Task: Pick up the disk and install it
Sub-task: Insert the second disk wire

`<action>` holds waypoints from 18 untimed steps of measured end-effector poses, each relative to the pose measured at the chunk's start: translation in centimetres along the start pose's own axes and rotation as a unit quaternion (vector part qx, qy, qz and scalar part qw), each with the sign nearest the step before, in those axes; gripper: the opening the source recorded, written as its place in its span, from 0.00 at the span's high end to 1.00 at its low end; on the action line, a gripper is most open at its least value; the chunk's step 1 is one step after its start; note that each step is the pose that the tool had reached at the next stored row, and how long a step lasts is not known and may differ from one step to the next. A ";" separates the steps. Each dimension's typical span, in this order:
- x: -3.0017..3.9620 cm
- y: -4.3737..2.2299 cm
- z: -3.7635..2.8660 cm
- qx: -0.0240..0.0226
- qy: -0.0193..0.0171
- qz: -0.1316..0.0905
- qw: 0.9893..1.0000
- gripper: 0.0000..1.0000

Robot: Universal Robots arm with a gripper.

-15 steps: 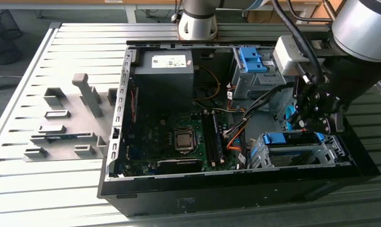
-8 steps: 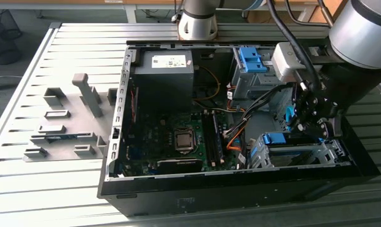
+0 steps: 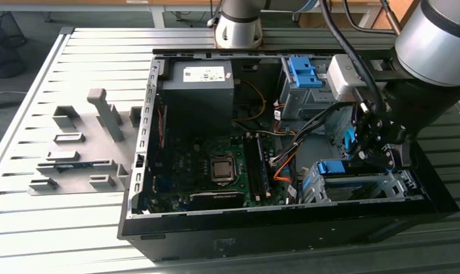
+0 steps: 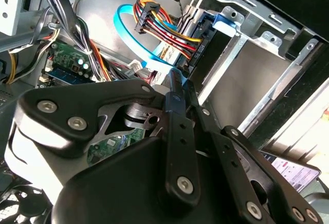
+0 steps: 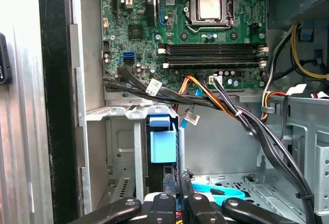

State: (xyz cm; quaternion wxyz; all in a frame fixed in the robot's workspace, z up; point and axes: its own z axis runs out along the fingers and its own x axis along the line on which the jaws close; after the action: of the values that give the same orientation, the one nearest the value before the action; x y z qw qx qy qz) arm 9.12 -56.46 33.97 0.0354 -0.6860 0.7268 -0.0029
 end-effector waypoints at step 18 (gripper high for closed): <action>0.48 -0.10 0.38 0.000 -0.004 0.001 1.000 0.84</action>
State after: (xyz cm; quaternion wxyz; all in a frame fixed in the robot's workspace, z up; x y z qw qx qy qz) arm 9.22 -56.93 33.57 0.0381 -0.6856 0.7270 -0.0001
